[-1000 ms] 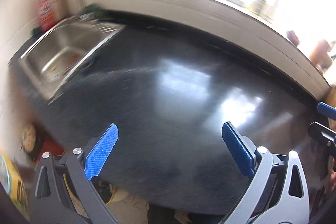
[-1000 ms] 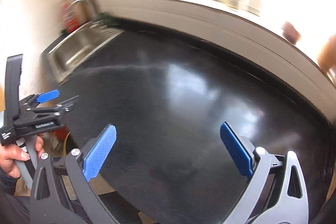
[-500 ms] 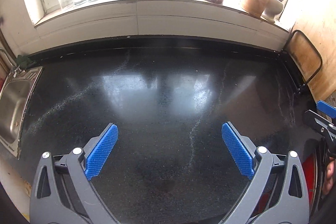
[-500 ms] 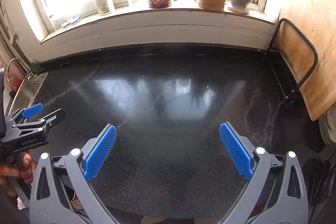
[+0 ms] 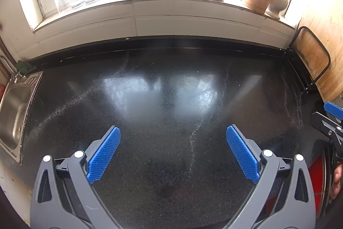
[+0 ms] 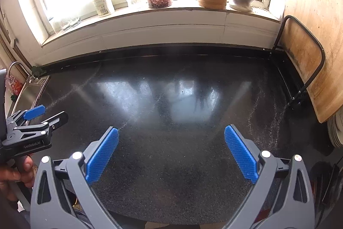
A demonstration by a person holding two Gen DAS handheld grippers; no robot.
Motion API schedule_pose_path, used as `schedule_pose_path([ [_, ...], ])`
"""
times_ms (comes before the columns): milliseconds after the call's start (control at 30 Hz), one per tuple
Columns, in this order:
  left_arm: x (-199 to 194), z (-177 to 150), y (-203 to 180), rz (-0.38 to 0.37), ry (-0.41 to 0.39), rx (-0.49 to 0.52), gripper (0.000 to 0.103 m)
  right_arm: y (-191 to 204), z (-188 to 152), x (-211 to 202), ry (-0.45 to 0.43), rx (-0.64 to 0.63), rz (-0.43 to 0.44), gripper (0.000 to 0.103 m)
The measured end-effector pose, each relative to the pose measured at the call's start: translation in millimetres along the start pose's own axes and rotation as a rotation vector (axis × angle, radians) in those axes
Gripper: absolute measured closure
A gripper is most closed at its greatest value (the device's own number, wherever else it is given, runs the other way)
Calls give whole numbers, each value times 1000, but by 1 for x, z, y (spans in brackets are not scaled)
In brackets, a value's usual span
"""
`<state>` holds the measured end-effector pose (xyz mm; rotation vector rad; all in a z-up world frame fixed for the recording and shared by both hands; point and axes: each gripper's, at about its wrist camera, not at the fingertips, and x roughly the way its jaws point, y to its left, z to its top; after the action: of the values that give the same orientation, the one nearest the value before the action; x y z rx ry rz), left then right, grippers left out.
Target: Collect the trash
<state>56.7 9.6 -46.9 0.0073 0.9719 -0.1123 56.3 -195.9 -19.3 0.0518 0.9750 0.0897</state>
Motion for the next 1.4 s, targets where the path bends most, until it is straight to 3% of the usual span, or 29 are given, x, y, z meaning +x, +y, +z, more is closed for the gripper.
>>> schedule_pose_path([
  [1400, 15, 3, 8, 21, 29, -23, 7, 6, 12, 20, 34, -11, 29, 7],
])
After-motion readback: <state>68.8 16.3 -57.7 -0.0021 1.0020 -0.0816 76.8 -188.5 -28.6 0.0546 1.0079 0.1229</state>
